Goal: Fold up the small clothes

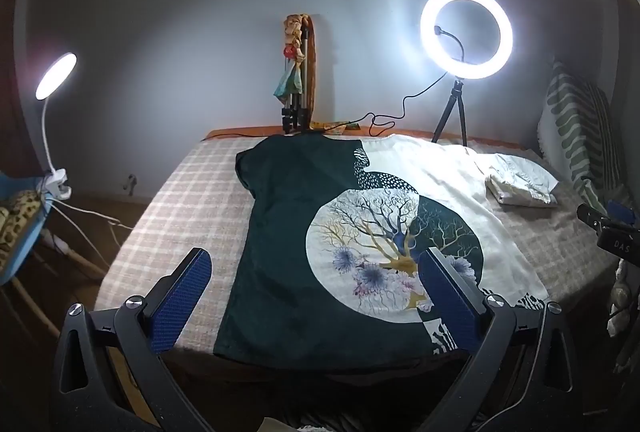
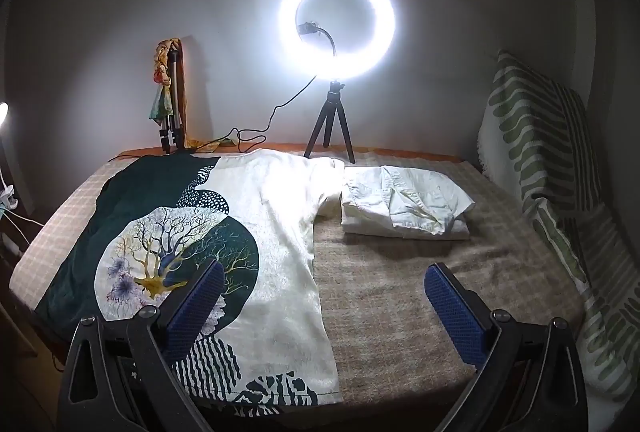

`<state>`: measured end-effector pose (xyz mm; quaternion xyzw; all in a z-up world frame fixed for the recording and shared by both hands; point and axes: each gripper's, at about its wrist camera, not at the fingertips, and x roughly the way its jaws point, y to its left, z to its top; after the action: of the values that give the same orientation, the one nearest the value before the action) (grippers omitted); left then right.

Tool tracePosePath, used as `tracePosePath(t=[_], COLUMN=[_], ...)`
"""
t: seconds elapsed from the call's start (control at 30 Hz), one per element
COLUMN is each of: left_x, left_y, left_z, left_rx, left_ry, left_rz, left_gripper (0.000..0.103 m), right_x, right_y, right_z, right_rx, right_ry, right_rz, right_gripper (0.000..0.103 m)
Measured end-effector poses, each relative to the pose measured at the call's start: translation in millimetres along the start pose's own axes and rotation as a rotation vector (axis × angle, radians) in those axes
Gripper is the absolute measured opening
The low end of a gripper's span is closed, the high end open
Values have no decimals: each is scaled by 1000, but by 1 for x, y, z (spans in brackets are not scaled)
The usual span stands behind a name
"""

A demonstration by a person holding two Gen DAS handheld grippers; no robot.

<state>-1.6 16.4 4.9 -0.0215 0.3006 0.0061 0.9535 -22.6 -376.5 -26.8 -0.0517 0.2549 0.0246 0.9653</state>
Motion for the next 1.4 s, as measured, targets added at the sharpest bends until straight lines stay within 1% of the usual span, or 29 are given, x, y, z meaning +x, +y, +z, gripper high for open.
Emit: tracePosePath(t=[0.3, 1.4], left_x=[-4, -6], left_y=[3, -1], left_z=[1, -3], left_rx=[-2, -6], left_ry=[-10, -18], left_rz=[9, 12], left_gripper=[102, 102], right_x=[0, -1], right_y=[6, 11], right_z=[0, 1], right_rx=[-13, -13], right_ry=[-5, -5], right_rz=[16, 16], right_gripper=[102, 102])
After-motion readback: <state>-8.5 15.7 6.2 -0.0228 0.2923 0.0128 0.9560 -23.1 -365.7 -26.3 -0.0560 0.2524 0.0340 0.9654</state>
